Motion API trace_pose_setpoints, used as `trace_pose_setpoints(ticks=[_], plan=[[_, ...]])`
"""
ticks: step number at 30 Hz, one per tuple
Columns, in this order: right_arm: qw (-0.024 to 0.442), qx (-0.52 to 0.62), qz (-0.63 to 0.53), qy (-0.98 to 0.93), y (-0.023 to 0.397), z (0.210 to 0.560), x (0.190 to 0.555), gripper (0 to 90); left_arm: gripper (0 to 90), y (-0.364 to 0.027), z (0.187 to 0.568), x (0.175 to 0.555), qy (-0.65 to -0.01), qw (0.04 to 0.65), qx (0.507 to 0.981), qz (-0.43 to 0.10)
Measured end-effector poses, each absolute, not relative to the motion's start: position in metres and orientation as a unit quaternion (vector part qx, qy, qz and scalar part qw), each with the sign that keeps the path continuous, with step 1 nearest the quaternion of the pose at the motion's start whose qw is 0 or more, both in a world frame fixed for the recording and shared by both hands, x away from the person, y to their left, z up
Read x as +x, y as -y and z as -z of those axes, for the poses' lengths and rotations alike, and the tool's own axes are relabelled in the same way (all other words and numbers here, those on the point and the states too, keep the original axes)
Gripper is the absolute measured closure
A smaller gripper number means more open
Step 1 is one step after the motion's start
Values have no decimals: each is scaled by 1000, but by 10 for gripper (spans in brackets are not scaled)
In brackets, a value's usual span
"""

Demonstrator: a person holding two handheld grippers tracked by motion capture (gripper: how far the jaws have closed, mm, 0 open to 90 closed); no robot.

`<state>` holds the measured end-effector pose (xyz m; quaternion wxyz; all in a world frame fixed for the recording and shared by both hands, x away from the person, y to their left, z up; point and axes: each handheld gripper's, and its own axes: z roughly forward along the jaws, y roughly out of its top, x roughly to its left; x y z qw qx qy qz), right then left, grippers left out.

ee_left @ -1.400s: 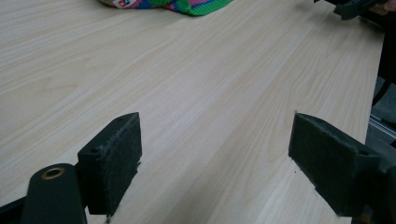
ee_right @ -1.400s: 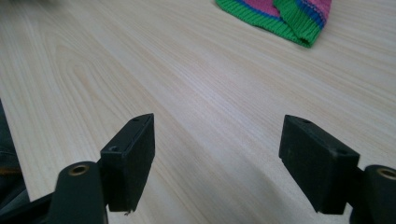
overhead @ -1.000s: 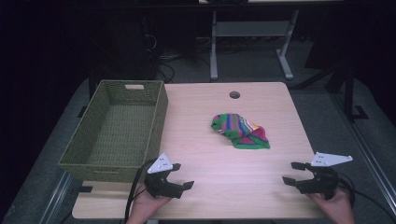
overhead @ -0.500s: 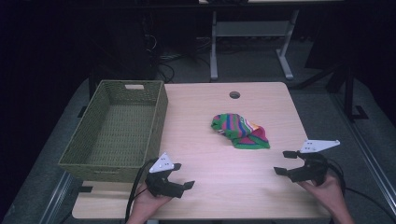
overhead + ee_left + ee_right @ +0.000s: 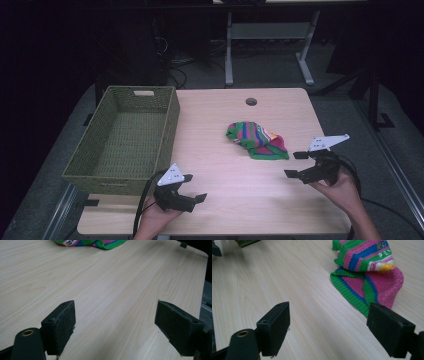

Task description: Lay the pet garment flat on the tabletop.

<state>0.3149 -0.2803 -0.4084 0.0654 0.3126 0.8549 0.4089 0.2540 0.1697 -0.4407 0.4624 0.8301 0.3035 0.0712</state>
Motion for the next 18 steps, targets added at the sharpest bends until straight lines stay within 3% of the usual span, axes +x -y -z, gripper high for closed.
trace_pose_setpoints(ticks=[18], plan=[[54,293,-399,-867,256,375,357,186,166,-167,442,254,-297,465,832,-62]])
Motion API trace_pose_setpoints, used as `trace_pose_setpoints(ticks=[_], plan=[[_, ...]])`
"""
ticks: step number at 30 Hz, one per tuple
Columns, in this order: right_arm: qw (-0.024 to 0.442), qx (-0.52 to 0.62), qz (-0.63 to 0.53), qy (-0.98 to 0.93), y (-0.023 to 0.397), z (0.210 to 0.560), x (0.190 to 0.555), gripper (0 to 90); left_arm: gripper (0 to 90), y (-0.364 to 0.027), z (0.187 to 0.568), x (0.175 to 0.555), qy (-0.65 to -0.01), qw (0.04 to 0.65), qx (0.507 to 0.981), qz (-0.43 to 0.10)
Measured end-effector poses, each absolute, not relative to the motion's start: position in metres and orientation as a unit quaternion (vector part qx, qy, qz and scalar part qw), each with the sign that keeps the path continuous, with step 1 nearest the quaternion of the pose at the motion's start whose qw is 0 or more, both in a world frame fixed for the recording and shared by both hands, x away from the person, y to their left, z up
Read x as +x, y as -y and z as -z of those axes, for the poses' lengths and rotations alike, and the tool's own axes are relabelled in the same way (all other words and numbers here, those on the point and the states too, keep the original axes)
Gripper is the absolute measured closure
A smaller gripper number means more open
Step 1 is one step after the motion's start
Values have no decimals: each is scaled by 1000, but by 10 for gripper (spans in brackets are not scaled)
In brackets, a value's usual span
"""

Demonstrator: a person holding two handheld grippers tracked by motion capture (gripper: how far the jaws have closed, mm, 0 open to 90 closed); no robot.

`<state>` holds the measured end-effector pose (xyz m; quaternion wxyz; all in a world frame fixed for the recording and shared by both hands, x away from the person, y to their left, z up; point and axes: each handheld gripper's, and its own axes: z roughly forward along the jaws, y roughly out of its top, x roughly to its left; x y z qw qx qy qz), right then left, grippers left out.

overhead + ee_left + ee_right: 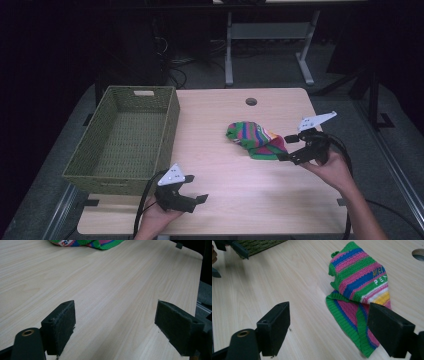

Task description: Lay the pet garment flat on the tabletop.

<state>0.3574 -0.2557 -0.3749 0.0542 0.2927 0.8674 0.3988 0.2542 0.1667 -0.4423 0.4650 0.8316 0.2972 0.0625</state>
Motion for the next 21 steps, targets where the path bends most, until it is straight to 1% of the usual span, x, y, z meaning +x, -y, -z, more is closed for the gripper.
trace_pose_setpoints(ticks=[11,21], plan=[[41,294,-395,-869,244,370,382,187,166,-169,442,256,-299,466,830,-62],[31,300,-365,-881,224,373,414,187,166,-169,441,257,-299,472,827,-58]])
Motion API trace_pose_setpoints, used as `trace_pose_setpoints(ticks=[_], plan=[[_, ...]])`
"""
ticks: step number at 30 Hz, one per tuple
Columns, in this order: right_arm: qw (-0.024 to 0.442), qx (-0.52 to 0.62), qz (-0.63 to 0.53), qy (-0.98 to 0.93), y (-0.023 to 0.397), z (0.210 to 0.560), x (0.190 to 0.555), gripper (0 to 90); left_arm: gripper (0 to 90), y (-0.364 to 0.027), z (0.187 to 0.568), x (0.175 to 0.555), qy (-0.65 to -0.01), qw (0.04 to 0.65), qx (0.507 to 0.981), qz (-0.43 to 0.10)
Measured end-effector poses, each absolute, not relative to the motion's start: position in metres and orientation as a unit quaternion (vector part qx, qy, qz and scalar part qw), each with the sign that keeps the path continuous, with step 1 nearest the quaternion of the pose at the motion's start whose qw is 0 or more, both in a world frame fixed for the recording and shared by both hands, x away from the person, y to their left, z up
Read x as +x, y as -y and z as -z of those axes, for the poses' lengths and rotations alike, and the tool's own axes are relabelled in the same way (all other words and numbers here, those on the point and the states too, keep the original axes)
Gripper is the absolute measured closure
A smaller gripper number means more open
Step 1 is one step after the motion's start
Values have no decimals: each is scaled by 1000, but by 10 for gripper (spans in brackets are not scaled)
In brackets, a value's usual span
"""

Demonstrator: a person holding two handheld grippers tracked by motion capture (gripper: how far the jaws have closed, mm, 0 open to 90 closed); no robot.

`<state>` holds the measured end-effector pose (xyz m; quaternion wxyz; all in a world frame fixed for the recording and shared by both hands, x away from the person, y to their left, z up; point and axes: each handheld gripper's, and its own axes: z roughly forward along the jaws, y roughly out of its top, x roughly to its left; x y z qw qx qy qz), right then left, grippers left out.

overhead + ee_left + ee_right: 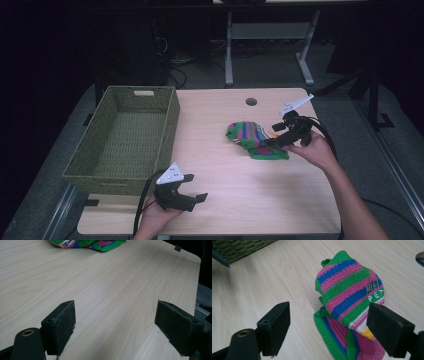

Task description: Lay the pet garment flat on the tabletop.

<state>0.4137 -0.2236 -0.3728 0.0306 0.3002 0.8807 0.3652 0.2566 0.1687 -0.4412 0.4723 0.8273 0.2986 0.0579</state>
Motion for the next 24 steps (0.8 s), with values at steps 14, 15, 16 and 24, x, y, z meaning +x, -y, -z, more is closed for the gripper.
trace_pose_setpoints(ticks=[14,15,16,24], plan=[[11,313,-339,-887,203,380,448,203,166,-171,440,258,-300,478,823,-57],[12,313,-337,-888,203,382,449,204,166,-171,440,258,-300,478,824,-57],[11,313,-334,-889,202,384,451,204,166,-171,440,258,-300,478,824,-58],[12,314,-301,-900,190,403,460,211,166,-171,441,259,-298,472,827,-61]])
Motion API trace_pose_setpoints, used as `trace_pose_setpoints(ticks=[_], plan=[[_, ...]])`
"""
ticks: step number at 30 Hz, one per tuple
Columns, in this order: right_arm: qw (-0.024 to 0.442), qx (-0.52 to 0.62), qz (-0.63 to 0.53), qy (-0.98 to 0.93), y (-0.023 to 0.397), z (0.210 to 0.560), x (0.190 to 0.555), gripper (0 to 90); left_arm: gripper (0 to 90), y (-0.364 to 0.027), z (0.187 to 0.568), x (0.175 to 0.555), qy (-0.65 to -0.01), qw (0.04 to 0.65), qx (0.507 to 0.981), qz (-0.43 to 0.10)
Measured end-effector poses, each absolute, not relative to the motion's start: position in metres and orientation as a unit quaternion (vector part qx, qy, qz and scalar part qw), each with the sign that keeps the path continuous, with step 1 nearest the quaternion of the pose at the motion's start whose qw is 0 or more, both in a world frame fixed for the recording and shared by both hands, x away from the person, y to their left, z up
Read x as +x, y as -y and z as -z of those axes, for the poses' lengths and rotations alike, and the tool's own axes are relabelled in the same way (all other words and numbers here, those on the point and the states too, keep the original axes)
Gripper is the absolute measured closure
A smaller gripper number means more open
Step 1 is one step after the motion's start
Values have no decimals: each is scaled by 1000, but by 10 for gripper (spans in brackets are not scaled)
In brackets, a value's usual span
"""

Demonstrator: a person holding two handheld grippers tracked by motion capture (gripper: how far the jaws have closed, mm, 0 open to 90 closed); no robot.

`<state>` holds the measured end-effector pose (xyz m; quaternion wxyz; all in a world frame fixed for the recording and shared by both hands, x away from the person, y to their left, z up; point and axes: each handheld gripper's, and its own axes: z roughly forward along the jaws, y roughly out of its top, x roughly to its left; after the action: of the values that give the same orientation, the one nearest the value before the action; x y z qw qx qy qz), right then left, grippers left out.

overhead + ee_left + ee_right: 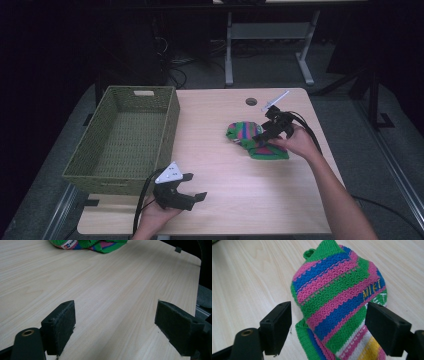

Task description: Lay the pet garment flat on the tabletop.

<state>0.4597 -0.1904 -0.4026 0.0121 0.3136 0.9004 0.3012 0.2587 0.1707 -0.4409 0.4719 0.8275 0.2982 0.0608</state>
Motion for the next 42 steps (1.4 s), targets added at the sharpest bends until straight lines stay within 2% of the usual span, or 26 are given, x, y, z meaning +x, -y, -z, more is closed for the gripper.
trace_pose_setpoints(ticks=[6,24,27,28,31,32,33,36,42], plan=[[5,323,-287,-902,183,415,466,224,166,-170,441,258,-299,472,828,-59],[27,354,-218,-909,171,448,472,247,166,-168,441,257,-292,470,831,-56],[45,365,-226,-902,173,451,468,294,167,-168,441,257,-293,474,829,-53],[45,365,-226,-902,173,451,468,294,167,-168,441,257,-293,474,829,-53],[46,372,-222,-900,172,450,466,384,167,-167,441,256,-293,472,830,-53],[46,372,-222,-900,172,450,466,384,167,-167,441,256,-293,472,830,-53],[42,374,-222,-900,172,448,466,481,167,-167,441,256,-295,473,828,-55],[28,375,-230,-898,174,448,467,620,167,-168,440,255,-295,475,827,-57],[27,382,-235,-893,176,447,466,705,167,-169,439,255,-295,476,826,-58]])
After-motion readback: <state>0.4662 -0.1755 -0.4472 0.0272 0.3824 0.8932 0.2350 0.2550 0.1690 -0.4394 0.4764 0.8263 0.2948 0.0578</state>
